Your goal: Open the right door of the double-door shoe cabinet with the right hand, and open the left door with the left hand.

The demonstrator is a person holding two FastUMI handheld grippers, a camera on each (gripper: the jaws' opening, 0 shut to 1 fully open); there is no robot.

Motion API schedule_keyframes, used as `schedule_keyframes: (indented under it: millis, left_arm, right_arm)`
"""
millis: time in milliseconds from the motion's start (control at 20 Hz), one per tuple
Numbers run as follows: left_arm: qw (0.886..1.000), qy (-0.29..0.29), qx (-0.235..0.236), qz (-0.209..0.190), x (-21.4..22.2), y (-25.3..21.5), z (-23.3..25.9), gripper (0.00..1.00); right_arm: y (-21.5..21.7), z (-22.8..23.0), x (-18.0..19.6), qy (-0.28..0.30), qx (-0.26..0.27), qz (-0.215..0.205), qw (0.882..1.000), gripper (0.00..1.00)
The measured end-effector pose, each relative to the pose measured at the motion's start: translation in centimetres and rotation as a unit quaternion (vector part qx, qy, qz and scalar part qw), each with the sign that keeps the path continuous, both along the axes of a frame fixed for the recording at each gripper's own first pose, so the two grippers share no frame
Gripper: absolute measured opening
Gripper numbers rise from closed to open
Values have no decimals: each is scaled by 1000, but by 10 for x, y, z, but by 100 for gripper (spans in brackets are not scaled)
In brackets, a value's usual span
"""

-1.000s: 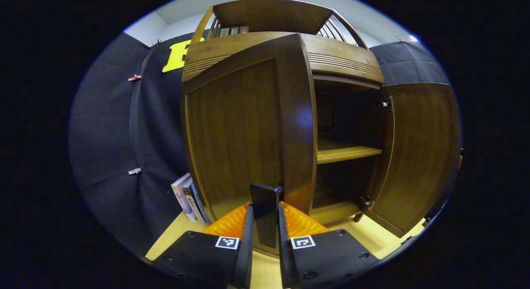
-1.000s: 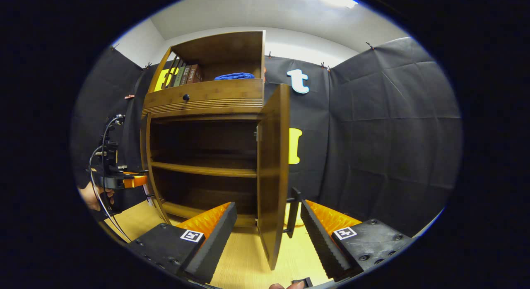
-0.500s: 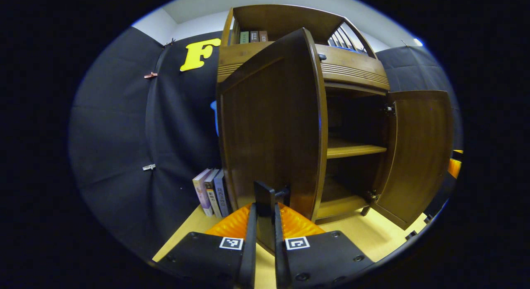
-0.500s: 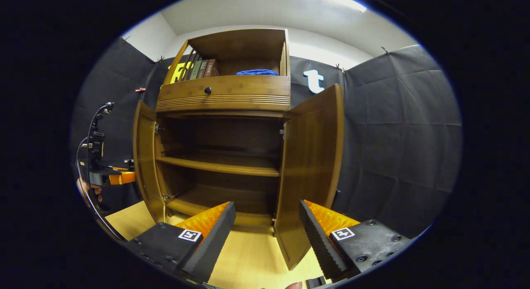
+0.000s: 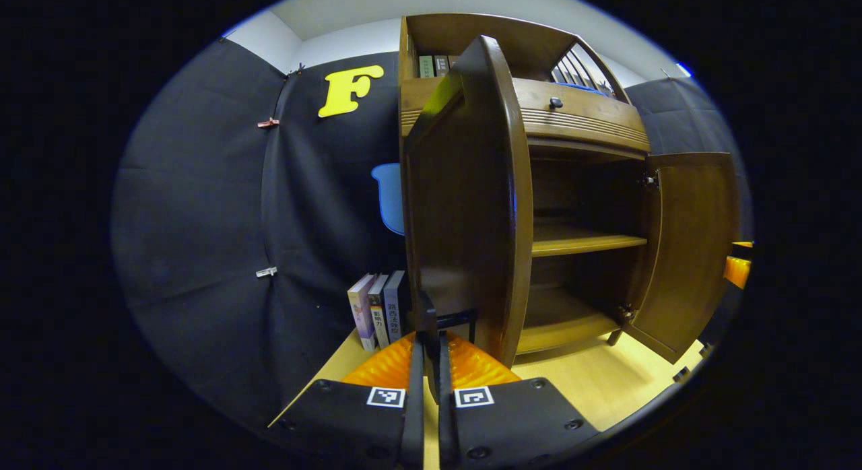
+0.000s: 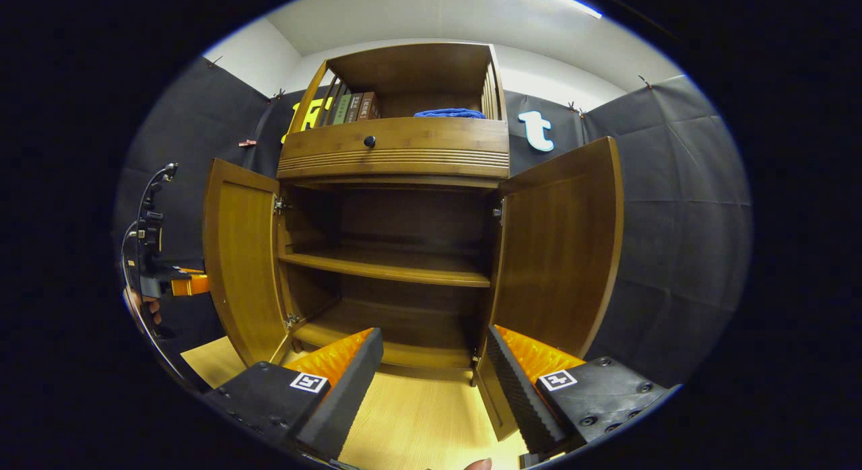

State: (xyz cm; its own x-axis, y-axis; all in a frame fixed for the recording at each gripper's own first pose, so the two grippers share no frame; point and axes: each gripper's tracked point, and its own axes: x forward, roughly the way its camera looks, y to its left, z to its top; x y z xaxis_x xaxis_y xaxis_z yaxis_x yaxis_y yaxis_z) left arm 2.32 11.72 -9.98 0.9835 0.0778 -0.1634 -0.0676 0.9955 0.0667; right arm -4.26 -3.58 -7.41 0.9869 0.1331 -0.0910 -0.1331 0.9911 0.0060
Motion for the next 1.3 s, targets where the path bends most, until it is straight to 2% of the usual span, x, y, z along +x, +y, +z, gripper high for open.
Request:
schedule_keyframes:
  millis: [450,600,650,700,850,1200,1300]
  left_arm:
    - [1000,-17,-2,-14,-7,37,7,12]
    - [999,-22,-13,-20,-7,51,7,9]
    - [999,-24,-20,-25,-8,55,7,2]
    - [999,-25,-28,-29,-8,57,6,8]
    - [999,-26,-26,-34,-9,60,7,12]
    - [999,-31,-21,-23,-16,62,7,13]
    - [999,-34,-20,-19,-23,62,9,15]
  right_arm:
    - [5,-4,3,5,2,-1,1000,98]
    - [5,-4,3,6,4,-5,1000,98]
    - [5,-5,3,7,5,-5,1000,98]
    - [5,-5,4,7,6,-5,1000,98]
    - [5,-3,2,5,5,-4,1000,98]
    - [2,2,0,-4,1,-15,1000,100]
    - [-1,3,2,-7,4,-21,1000,98]
